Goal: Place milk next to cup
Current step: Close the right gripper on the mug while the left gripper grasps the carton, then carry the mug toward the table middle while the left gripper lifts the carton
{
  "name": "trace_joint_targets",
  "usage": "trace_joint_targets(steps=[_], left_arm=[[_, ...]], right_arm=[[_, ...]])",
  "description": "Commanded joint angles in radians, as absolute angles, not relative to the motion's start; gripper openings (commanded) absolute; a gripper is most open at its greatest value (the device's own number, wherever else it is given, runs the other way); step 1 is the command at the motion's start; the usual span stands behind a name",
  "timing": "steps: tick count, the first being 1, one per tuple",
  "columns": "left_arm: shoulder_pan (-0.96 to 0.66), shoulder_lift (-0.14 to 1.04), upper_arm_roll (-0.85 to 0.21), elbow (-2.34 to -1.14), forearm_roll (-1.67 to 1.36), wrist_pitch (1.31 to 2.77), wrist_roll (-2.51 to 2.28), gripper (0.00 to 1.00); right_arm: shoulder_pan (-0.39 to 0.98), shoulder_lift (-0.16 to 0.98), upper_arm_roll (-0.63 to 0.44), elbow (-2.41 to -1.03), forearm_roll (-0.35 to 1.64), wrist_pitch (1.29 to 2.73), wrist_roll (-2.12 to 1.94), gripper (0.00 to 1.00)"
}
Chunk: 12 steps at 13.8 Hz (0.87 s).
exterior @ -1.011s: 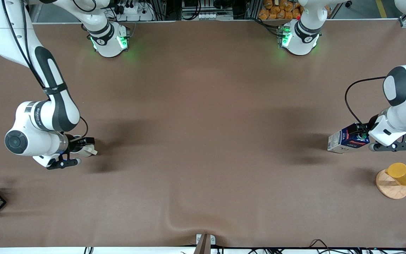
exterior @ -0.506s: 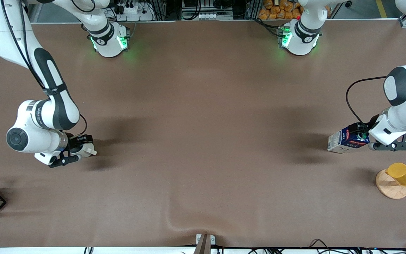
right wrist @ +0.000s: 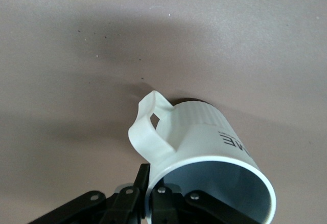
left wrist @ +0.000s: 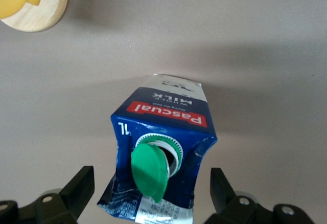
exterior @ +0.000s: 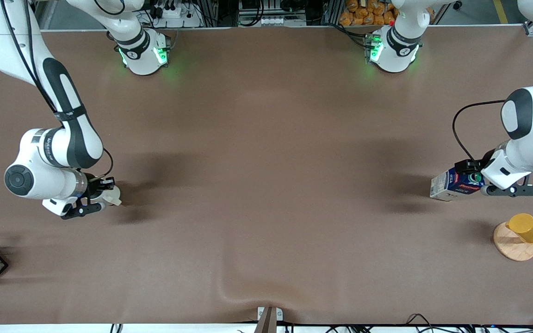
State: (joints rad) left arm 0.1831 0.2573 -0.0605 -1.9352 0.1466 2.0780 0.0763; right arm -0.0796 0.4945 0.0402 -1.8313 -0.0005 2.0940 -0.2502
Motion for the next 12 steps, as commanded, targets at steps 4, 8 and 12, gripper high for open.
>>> trace_joint_targets(steps=[4, 8, 12], left_arm=[[0.206, 0.256, -0.069, -1.951, 0.173, 2.092, 0.081, 1.0], [0.206, 0.256, -0.069, -1.944, 0.173, 2.088, 0.069, 0.79], [0.206, 0.252, -0.071, -1.94, 0.156, 2.085, 0.046, 0.54]], right_arm=[[0.084, 0.354, 0.094, -1.849, 0.067, 1.925, 0.159, 0.0], [0.317, 0.363, 0.092, -1.749, 0.161, 1.907, 0.58, 0.0], [0.433, 0.474, 0.091, -1.577, 0.166, 1.91, 0.802, 0.0]])
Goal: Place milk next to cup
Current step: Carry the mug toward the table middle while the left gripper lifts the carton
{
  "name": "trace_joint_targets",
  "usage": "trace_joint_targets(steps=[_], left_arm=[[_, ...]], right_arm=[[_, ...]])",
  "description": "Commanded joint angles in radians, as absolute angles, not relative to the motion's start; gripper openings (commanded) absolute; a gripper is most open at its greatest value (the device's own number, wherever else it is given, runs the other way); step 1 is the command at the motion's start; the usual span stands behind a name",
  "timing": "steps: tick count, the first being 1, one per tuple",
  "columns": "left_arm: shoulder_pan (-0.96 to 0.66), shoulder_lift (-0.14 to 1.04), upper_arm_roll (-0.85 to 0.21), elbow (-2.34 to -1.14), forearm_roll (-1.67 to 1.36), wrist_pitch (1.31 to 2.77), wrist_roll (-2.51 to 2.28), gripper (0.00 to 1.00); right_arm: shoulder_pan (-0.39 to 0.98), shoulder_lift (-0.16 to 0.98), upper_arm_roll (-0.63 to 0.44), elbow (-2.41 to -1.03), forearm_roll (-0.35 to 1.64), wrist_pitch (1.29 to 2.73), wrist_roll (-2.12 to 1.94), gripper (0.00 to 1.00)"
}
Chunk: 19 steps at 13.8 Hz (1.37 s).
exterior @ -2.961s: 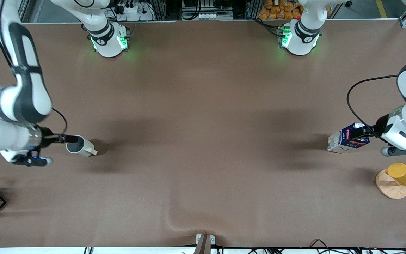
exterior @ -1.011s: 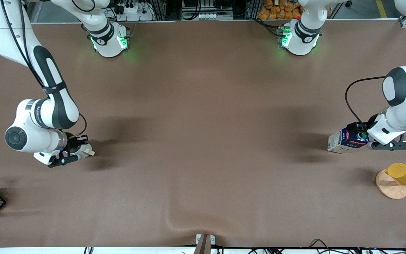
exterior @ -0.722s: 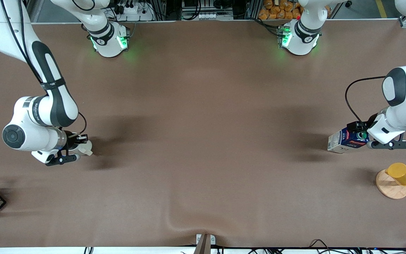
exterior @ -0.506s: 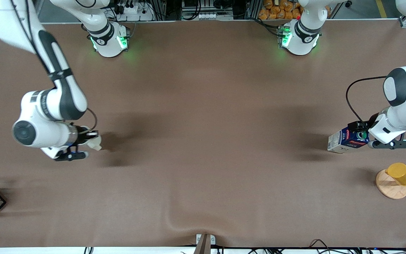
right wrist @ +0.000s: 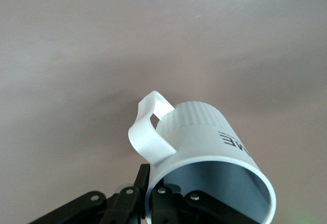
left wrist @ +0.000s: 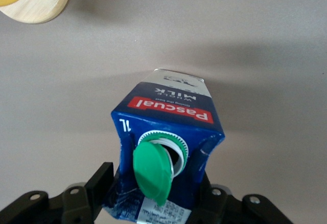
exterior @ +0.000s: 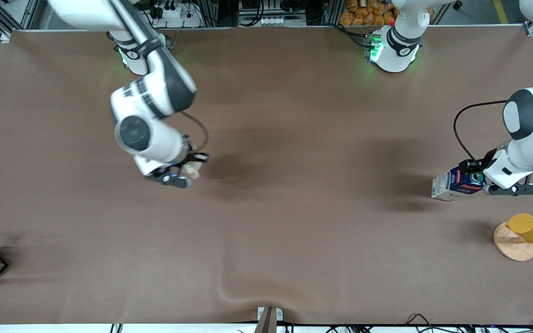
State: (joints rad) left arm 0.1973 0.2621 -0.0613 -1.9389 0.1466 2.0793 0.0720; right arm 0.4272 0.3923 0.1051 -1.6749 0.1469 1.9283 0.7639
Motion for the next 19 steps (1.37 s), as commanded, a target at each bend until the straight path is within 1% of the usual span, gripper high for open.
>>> trace_joint_targets(steps=[1, 3, 5, 7, 8, 10, 12, 16, 19], left_arm=[[0.203, 0.25, -0.072, -1.942, 0.156, 2.082, 0.026, 0.49], [0.195, 0.239, -0.092, -1.941, 0.156, 2.053, -0.007, 0.49], [0.195, 0.216, -0.121, -1.939, 0.156, 2.031, -0.028, 0.49], [0.195, 0.203, -0.173, -1.915, 0.156, 1.981, -0.061, 0.49], [0.195, 0.202, -0.205, -1.889, 0.156, 1.939, -0.098, 0.49], [0.193, 0.206, -0.268, -1.843, 0.156, 1.858, -0.184, 0.49], [0.193, 0.207, -0.304, -1.833, 0.156, 1.829, -0.251, 0.49], [0.187, 0.215, -0.34, -1.807, 0.156, 1.827, -0.293, 0.49], [0.144, 0.224, -0.368, -1.789, 0.156, 1.802, -0.362, 0.49]], right_arm=[[0.443, 0.501, 0.092, -1.539, 0.169, 1.908, 0.819, 0.0], [0.472, 0.595, 0.091, -1.439, 0.181, 1.908, 0.962, 0.0], [0.508, 0.714, 0.092, -1.288, 0.183, 1.91, 1.098, 0.0], [0.525, 0.797, 0.092, -1.186, 0.184, 1.917, 1.147, 0.0], [0.543, 0.813, 0.092, -1.168, 0.184, 1.924, 1.149, 0.0], [0.58, 0.831, 0.089, -1.163, 0.181, 1.988, 1.158, 0.0], [0.595, 0.848, 0.086, -1.161, 0.176, 2.054, 1.205, 0.0], [0.601, 0.842, 0.084, -1.166, 0.129, 2.046, 1.206, 0.0], [0.618, 0.836, 0.084, -1.166, 0.101, 2.039, 1.207, 0.0]])
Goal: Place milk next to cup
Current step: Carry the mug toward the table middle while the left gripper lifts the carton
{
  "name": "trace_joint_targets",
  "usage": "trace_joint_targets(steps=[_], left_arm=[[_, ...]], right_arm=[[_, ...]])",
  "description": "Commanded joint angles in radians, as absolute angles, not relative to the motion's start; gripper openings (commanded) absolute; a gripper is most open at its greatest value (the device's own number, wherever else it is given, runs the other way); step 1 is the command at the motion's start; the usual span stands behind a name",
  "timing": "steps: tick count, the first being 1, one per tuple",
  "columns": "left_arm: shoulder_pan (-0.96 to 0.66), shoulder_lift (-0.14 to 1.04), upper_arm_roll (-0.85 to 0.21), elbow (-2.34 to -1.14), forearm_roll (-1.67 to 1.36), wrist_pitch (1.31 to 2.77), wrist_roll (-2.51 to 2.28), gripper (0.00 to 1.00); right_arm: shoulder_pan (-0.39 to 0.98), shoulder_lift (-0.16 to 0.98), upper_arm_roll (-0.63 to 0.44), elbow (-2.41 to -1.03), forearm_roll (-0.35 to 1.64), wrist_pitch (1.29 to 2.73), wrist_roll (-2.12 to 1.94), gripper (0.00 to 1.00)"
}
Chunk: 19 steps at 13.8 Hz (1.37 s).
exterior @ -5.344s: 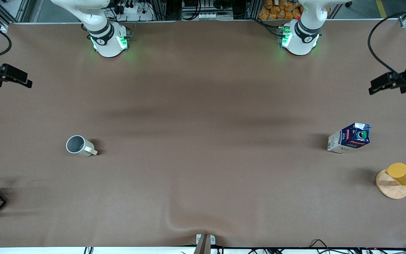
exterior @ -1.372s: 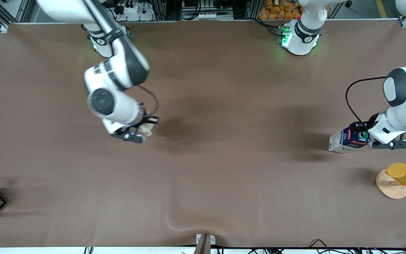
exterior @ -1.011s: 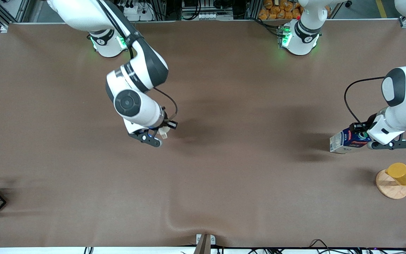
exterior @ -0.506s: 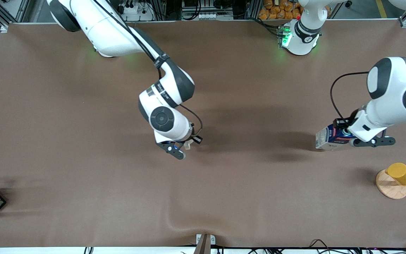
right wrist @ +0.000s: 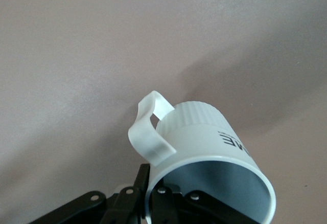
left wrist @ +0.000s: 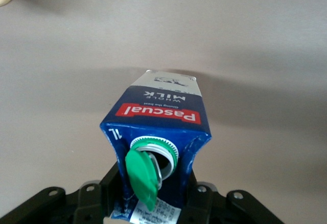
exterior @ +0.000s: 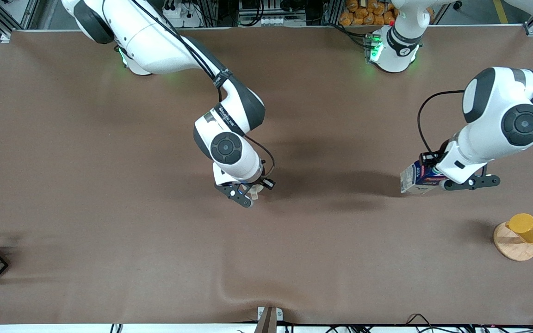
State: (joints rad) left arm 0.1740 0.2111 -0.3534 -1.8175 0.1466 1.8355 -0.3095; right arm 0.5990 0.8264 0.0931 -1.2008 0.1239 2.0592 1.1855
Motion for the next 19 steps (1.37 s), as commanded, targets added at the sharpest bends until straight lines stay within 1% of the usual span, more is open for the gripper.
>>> trace_joint_targets(steps=[1, 4, 6, 11, 13, 17, 18, 19], left_arm=[[0.126, 0.224, -0.368, -1.789, 0.155, 1.802, -0.388, 0.49], [0.092, 0.224, -0.37, -1.776, 0.099, 1.802, -0.436, 0.5], [0.072, 0.225, -0.37, -1.758, 0.074, 1.802, -0.454, 0.5], [0.035, 0.245, -0.37, -1.744, 0.072, 1.802, -0.512, 0.5], [0.034, 0.253, -0.368, -1.746, 0.074, 1.801, -0.517, 0.5], [0.041, 0.268, -0.368, -1.747, 0.074, 1.801, -0.518, 0.51], [0.043, 0.27, -0.367, -1.746, 0.074, 1.801, -0.518, 0.51], [0.043, 0.273, -0.368, -1.744, 0.074, 1.801, -0.526, 0.51]], right_arm=[[0.617, 0.836, 0.084, -1.166, 0.104, 2.023, 1.207, 0.0], [0.609, 0.842, 0.086, -1.161, 0.11, 2.037, 1.212, 0.0], [0.609, 0.85, 0.084, -1.169, 0.11, 2.092, 1.221, 0.0], [0.591, 0.891, 0.083, -1.17, 0.11, 2.17, 1.325, 0.0], [0.603, 0.914, 0.083, -1.17, 0.103, 2.171, 1.325, 0.0], [0.607, 0.911, 0.084, -1.17, 0.109, 2.126, 1.321, 0.0], [0.607, 0.911, 0.086, -1.17, 0.11, 2.125, 1.321, 0.1], [0.604, 0.908, 0.087, -1.169, 0.113, 2.123, 1.324, 0.85]])
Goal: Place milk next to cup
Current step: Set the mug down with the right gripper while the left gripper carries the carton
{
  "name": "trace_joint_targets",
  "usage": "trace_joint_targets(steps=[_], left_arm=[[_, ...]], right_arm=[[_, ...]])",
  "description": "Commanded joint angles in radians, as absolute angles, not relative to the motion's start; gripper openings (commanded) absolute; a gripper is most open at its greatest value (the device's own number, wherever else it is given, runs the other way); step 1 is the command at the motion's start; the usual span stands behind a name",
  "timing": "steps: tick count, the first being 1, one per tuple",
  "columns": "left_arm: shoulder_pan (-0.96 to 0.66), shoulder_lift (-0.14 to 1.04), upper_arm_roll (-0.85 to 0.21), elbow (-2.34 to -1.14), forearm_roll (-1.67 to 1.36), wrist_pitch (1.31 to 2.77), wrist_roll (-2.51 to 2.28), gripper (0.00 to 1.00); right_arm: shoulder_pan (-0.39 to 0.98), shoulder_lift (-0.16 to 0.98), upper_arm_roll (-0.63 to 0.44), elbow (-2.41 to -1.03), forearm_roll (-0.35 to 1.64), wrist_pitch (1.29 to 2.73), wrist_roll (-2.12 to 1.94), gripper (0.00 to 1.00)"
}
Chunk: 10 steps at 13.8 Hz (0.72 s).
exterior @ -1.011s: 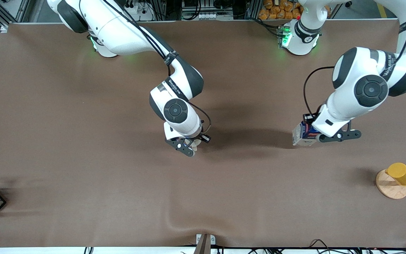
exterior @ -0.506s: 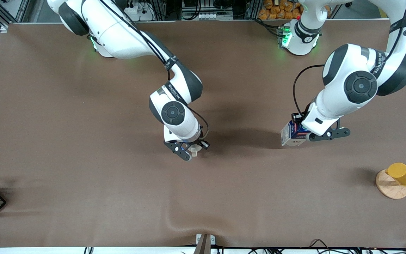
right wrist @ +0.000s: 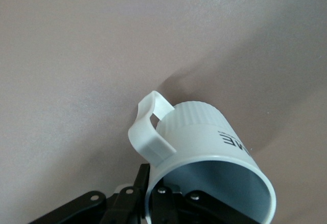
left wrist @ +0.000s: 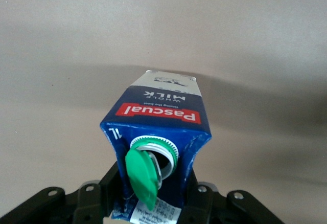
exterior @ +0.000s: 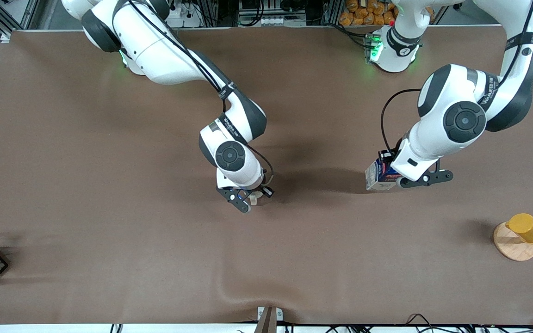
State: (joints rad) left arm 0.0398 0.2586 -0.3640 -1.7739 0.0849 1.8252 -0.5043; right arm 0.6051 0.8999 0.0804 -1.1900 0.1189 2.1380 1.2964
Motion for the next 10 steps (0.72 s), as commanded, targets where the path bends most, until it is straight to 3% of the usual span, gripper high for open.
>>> trace_joint_targets(steps=[1, 6, 10], left_arm=[[0.04, 0.273, -0.368, -1.743, 0.072, 1.801, -0.541, 0.51], [-0.035, 0.293, -0.371, -1.677, 0.012, 1.801, -0.682, 0.51], [-0.217, 0.362, -0.371, -1.602, -0.006, 1.801, -0.9, 0.51]], right_arm=[[0.609, 0.902, 0.086, -1.169, 0.106, 2.122, 1.324, 1.0], [0.586, 0.847, 0.097, -1.161, 0.112, 2.053, 1.316, 1.0], [0.523, 0.738, 0.098, -1.161, 0.118, 1.941, 1.235, 1.0]])
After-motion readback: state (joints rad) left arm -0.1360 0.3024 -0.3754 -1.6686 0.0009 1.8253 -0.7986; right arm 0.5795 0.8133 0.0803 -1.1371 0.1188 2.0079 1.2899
